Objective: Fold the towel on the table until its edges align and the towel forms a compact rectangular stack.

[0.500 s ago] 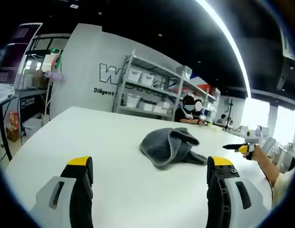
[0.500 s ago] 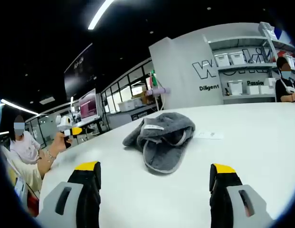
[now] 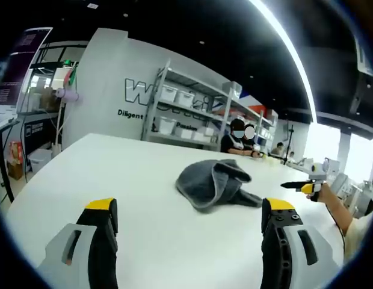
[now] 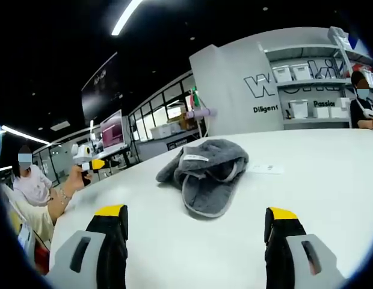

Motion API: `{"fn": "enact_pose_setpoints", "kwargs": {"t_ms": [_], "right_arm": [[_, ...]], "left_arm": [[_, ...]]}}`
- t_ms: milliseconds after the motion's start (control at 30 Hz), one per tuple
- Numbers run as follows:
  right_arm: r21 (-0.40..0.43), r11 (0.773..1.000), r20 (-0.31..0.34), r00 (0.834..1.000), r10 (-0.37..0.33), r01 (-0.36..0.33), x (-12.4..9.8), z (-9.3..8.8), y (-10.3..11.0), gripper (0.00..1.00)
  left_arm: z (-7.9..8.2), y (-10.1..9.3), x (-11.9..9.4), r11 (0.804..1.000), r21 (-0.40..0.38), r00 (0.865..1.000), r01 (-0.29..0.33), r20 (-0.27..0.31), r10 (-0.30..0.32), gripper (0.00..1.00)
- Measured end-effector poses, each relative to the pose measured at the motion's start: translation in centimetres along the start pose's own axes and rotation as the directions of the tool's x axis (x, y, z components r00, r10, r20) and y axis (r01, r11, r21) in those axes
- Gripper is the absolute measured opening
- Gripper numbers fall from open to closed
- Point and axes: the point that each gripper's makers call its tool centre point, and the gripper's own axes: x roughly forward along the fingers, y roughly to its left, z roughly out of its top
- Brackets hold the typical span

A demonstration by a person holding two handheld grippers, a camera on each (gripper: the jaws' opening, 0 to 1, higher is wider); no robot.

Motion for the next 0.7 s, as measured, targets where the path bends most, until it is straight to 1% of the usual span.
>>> {"fn": "enact_pose_setpoints", "kwargs": {"t_ms": [33, 100, 267, 700], "right_arm": [[0.001, 1.0, 0.02, 1.0, 0.011, -0.011, 0.03, 0.34, 0.24, 0.97], [0.013, 1.0, 0.016, 1.0, 0.02, -0.02, -0.03, 0.27, 0.6, 0.96], [0.002, 1.0, -0.001, 1.0, 0.013, -0.013, 0.06, 0.03, 0.38, 0.94], [0.008, 1.0, 0.009, 1.0, 0.01, -0.01, -0.18, 0.18, 0.49, 0.91]], "left_arm": [[0.02, -0.03, 0.01, 1.0, -0.002, 1.0, 0.002, 0.002, -0.002, 0.98], [0.08, -0.11, 0.01, 1.0, -0.005, 1.0, 0.008, 0.005, -0.008, 0.98], [-0.01, -0.31, 0.08, 1.0, -0.009, 1.0, 0.017, 0.003, -0.017, 0.98], [-0.27, -0.34, 0.11, 1.0, -0.016, 1.0, 0.018, -0.007, -0.018, 0.98]]}}
